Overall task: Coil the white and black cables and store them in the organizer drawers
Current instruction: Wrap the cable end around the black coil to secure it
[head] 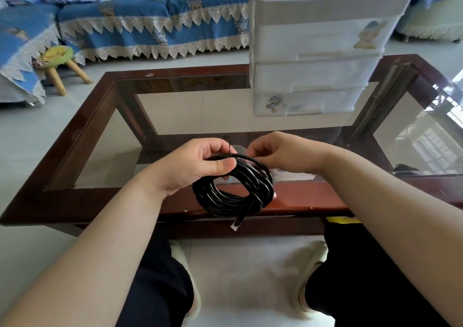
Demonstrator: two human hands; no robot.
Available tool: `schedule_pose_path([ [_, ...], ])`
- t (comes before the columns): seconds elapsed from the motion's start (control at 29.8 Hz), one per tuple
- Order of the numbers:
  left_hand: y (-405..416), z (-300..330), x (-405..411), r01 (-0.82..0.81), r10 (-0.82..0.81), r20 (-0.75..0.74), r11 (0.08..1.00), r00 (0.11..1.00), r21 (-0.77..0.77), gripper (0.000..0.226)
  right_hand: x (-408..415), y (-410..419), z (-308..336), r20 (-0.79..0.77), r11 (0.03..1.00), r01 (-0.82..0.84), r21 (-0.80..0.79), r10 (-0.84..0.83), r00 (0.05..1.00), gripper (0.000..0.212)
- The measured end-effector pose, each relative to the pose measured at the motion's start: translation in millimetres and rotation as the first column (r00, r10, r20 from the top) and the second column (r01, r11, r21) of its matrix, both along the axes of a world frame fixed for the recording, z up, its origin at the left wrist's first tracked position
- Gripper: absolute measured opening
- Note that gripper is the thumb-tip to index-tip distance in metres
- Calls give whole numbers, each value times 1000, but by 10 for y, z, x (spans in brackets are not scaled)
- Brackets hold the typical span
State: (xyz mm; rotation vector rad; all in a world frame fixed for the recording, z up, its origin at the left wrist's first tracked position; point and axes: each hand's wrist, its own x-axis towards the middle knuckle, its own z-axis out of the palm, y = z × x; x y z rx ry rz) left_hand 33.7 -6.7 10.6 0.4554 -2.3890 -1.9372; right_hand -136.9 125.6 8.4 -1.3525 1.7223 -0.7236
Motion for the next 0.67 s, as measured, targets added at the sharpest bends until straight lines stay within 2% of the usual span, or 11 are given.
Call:
schedule_pose_path([
  [0.07, 25, 4, -8, 20, -20, 5, 1000, 1000, 1, 22, 27, -11, -19, -52, 995, 58, -85, -62, 997, 10],
  [0.17, 18, 1, -11, 1, -1, 19, 1000, 1000, 26, 21, 101, -21, -26, -234, 950, 83, -301, -158, 959, 7],
  [0.3, 16, -28, 1, -12, 9, 51, 998, 999, 63, 23, 191, 13, -59, -422, 882, -30, -470, -194, 886, 7],
  [0.4, 45, -47, 22, -19, 17, 31, 996, 999, 88, 24, 205, 41, -54, -555, 838, -121, -532, -237, 797, 15],
  [0.47, 66, -30, 30, -30, 31, -16, 996, 999, 79, 24, 226, 38, -44, -520, 847, -67, -527, -260, 814, 11],
  [0.57, 94, -7, 24, -60, 66, -90, 996, 994, 64, 13, 253, 21, -45, -349, 875, 109, -471, -298, 889, 8],
  [0.67, 77, 1, 22, -74, 82, -90, 993, 993, 92, 19, 291, 13, -48, -275, 876, 173, -451, -321, 907, 10],
])
